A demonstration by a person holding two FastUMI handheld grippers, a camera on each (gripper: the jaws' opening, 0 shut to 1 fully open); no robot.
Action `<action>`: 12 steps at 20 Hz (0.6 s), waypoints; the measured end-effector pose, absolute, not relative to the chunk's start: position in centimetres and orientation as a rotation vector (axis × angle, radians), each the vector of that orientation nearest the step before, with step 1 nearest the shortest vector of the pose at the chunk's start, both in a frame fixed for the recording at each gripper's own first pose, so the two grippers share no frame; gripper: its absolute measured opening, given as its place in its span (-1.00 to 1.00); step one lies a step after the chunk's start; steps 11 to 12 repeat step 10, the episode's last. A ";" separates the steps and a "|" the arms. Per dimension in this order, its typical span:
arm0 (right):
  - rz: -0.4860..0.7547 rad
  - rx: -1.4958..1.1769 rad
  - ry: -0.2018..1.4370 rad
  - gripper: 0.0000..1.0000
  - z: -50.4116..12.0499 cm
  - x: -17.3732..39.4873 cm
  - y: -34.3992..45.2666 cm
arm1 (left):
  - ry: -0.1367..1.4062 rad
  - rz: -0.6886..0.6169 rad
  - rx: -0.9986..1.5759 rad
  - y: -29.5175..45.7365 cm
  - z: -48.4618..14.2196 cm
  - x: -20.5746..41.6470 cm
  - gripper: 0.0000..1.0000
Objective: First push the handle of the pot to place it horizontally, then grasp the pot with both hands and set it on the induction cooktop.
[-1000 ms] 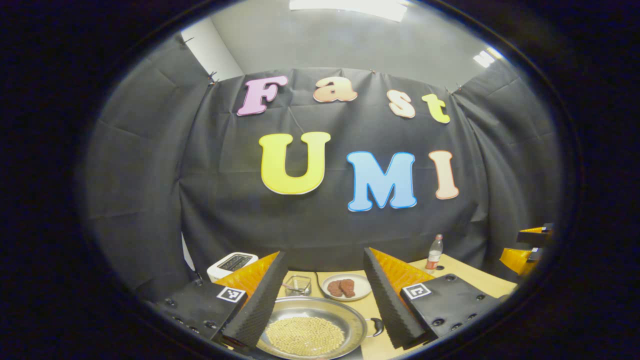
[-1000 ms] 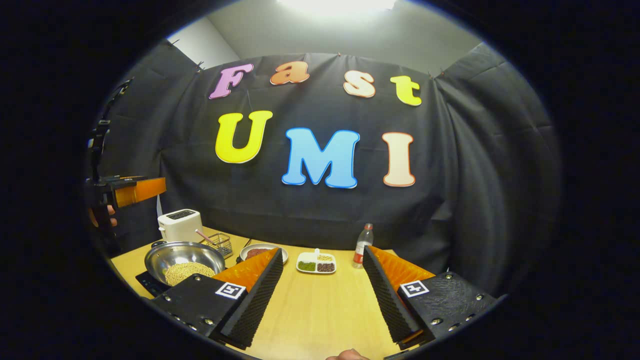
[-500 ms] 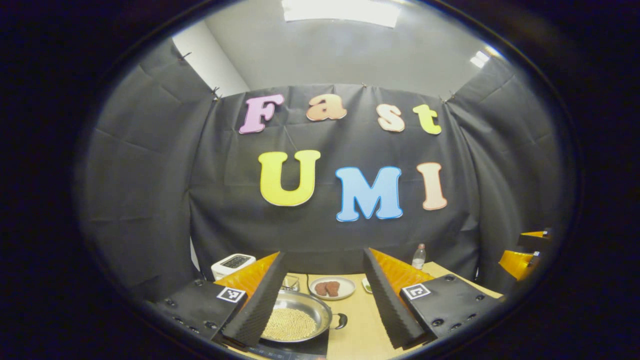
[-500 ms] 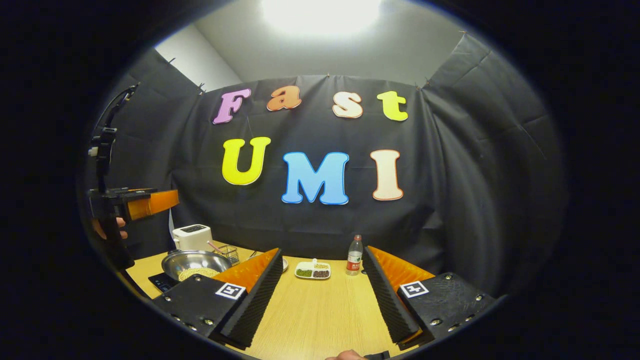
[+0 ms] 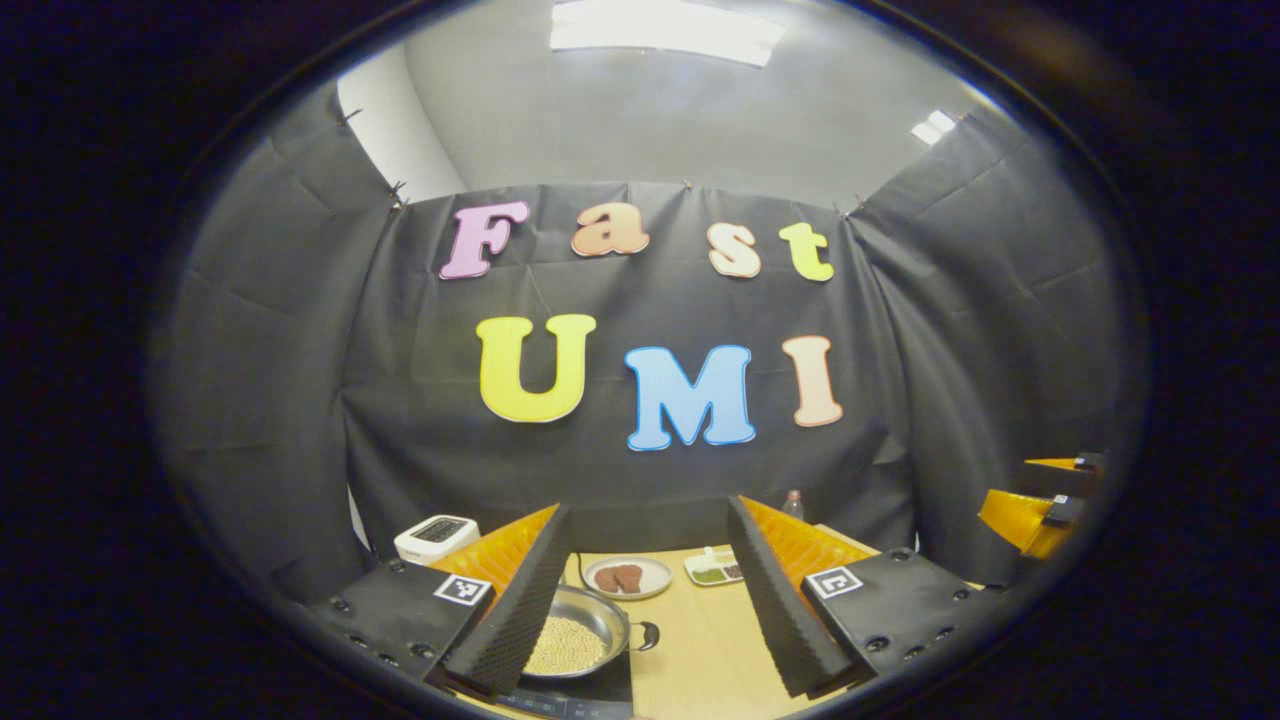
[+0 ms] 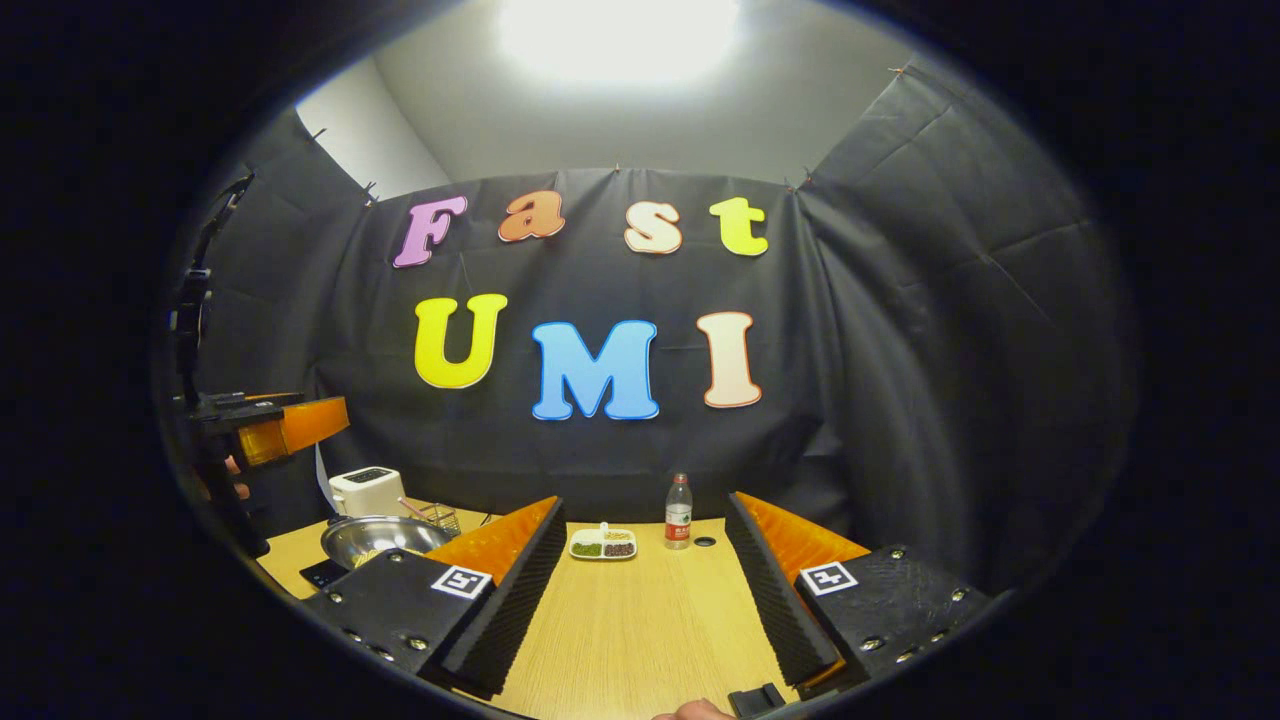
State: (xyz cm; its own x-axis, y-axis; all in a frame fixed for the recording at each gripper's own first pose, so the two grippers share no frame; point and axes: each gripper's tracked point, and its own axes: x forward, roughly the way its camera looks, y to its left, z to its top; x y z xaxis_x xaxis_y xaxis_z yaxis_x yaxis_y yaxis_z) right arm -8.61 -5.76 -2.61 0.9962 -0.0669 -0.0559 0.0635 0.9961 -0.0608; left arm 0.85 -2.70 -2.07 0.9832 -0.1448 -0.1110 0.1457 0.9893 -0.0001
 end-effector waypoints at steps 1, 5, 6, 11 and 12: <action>-0.068 -0.061 0.055 0.93 -2.4 -9.1 -5.4 | 0.107 -0.149 0.001 -2.3 -1.9 0.2 1.00; -0.081 -0.056 0.022 0.93 -0.7 -10.7 -4.8 | 0.080 -0.139 0.014 -0.7 -0.6 -1.2 0.95; -0.084 -0.053 0.017 0.93 -0.5 -11.0 -4.7 | 0.065 -0.139 0.024 -0.7 0.0 -1.5 0.95; -0.087 -0.041 0.036 0.92 -0.7 -11.6 -4.3 | 0.019 -0.149 0.054 -1.0 1.5 -2.7 0.86; -0.087 -0.041 0.036 0.92 -0.7 -11.6 -4.3 | 0.019 -0.149 0.054 -1.0 1.5 -2.7 0.86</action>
